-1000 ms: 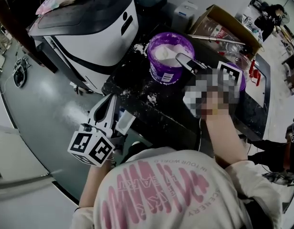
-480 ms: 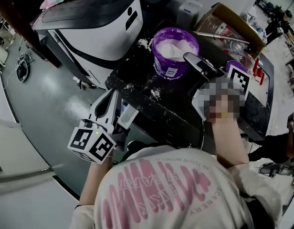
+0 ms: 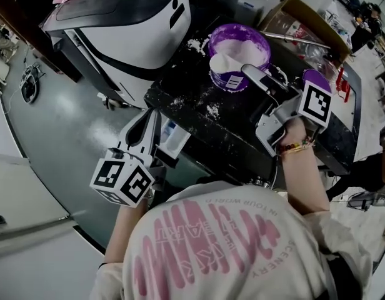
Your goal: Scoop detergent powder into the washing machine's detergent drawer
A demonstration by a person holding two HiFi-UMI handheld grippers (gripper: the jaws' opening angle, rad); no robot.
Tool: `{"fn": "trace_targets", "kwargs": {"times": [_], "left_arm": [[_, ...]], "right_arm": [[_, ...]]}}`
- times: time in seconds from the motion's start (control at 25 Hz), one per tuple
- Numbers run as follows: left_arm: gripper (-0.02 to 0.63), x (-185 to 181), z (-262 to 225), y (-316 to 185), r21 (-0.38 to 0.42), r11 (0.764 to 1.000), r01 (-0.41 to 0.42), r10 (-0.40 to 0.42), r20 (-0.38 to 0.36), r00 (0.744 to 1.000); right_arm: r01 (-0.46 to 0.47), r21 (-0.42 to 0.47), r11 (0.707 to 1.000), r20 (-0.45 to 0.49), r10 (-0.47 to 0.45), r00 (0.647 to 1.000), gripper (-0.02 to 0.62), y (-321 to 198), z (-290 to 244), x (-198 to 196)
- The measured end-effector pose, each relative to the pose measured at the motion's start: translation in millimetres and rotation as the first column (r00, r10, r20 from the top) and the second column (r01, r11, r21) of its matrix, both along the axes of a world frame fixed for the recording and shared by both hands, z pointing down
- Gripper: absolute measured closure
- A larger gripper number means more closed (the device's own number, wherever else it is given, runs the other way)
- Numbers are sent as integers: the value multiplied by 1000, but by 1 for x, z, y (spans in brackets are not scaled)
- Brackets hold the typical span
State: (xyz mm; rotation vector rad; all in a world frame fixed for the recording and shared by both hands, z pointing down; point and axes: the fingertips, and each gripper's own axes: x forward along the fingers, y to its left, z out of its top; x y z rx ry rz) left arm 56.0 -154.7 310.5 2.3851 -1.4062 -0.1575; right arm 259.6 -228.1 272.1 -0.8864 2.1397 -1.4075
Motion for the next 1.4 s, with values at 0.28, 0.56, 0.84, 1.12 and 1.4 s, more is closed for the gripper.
{"fn": "trace_targets", "kwargs": {"times": [0.28,0.56,0.84,1.12,1.4], "left_arm": [[604,-38,-14,1,12,999,-46,46,-17,999],[604,-69,-17,-7,10,994,-107,107,-21,994],[604,-90,-19,-13,17,986,-165,166,-39,985],[604,-103,-13,-16,16,974,-228,228,-59,972],[604,-119,-1,-16,-6,964,-266,266,-61,962]], "right_arm": [[-47,-13,999,27,47,999,590,12,-1,-22],[-67,-8,998,16,67,998,590,24,2,-54],[-119,-54,991,7,120,993,591,34,17,-77],[-151,-82,985,-64,146,987,589,48,36,-102],[-182,-134,974,-88,172,981,589,62,58,-123]]}}
